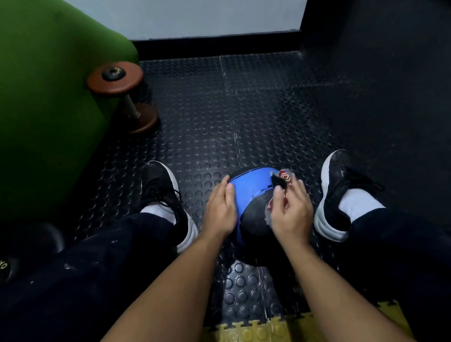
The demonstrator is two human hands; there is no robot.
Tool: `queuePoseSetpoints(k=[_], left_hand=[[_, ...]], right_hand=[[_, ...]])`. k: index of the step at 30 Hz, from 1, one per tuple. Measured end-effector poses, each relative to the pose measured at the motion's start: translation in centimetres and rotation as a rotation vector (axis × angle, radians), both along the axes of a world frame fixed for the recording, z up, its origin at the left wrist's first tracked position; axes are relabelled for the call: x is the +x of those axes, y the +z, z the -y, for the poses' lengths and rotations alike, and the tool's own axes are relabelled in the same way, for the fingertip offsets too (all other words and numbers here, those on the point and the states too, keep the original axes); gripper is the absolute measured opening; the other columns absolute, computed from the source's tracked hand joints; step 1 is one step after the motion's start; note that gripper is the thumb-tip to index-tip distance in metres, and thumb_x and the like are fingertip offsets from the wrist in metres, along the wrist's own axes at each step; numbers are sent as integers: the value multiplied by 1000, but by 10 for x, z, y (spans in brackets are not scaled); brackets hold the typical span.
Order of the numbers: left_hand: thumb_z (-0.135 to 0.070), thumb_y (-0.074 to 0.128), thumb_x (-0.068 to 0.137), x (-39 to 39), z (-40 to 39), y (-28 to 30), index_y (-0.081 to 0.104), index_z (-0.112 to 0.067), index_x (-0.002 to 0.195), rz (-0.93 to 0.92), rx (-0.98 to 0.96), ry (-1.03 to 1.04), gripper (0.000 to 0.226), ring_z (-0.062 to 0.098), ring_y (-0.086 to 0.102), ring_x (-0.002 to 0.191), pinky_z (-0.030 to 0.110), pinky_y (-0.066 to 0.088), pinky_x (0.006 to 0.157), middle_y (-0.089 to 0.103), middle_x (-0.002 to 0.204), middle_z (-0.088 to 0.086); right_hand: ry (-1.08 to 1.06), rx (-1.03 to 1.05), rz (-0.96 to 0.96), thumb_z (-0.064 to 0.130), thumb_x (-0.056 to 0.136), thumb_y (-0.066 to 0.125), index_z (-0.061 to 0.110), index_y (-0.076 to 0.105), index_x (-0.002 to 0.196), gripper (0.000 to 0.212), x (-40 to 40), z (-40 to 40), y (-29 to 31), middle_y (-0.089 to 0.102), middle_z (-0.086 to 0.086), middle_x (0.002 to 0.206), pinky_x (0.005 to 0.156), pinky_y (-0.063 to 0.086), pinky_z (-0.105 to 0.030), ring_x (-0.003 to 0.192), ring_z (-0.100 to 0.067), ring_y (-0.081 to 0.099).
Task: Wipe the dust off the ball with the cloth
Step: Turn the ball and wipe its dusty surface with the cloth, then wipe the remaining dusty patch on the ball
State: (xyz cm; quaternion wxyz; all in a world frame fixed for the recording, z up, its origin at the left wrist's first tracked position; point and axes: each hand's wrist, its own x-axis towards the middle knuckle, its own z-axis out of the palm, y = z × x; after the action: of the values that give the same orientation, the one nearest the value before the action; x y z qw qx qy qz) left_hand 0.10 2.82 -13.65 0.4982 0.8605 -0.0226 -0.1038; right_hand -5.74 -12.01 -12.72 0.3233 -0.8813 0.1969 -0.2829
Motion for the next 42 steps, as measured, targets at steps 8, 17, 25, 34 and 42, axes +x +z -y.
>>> queuePoseSetpoints(k=[8,17,25,34,42], left_hand=[[-41,25,109,0,-19,-6,41,-22,154,-21,42,59,52,16,37,146,31,23,121,44,158,-1],[-50,46,98,26,-3,17,55,-16,118,65,135,31,41,26,55,119,45,42,104,60,125,6],[-42,42,106,43,15,23,54,-21,146,62,123,-235,46,15,43,140,28,28,117,51,152,0],[-50,35,104,36,14,20,50,-24,149,1,107,-212,54,17,35,147,42,23,123,45,157,0],[-43,29,109,38,3,18,40,-20,155,-76,86,-89,53,17,30,150,31,17,121,37,162,1]], right_hand=[[373,-239,14,38,97,43,23,63,130,41,-7,-12,1,51,-3,148,118,26,-46,142,-25,40],[202,-5,135,29,97,44,13,57,134,43,-1,-3,-1,57,-8,141,113,36,-47,132,-31,50],[57,-35,54,35,99,41,19,57,136,43,-14,-23,-11,46,-10,151,114,32,-54,142,-33,38],[-15,48,5,41,98,39,22,37,150,55,-41,-26,-33,22,-19,161,115,28,-57,148,-35,24],[88,64,-10,44,96,40,19,57,137,52,-8,-8,-8,46,-11,150,114,32,-30,137,-29,45]])
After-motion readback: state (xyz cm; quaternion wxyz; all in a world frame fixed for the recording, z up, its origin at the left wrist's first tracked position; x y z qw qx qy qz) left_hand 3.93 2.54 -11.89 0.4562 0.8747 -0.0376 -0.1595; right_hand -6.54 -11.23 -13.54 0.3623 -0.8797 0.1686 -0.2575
